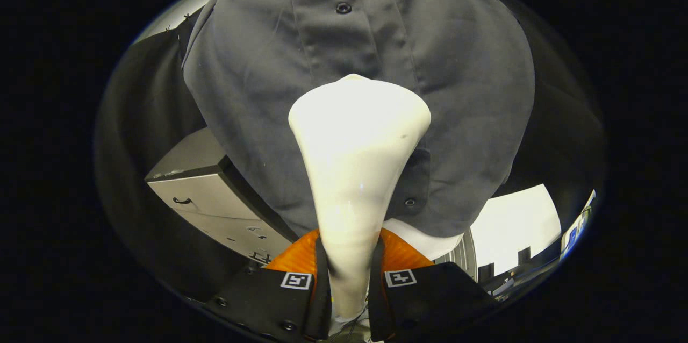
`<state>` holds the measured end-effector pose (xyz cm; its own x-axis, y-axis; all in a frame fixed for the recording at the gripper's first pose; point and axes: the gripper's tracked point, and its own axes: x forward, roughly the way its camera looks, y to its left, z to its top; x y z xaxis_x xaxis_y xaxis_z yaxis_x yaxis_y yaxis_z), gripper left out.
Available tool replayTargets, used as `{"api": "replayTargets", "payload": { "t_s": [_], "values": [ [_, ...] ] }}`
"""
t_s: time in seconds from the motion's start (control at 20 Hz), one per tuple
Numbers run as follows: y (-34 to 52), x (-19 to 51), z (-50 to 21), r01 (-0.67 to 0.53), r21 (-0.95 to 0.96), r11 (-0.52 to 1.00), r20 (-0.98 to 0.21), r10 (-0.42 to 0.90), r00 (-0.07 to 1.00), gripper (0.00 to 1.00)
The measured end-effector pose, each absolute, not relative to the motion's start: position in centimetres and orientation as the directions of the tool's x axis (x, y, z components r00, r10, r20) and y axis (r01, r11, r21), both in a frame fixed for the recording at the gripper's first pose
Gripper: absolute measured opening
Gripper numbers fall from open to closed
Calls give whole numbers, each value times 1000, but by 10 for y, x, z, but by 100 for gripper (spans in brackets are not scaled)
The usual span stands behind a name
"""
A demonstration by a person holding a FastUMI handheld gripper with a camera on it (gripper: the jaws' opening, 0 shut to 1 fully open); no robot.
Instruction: Iron the clothes twice with a garment steamer, once on the left side and once on the right side.
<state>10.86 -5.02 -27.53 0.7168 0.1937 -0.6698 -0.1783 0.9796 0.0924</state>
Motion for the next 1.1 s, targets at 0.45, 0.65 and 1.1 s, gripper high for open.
{"api": "replayTargets", "payload": {
  "t_s": [0.45, 0.65, 1.1],
  "values": [
    [-74, 133, -169, -177, 65, 982, -552, 183, 813, 35],
    [-90, 141, -130, -158, 43, 986, -502, 158, 850, 35],
    [-123, 166, -66, -120, 12, 993, -417, 114, 902, 35]
  ]
}}
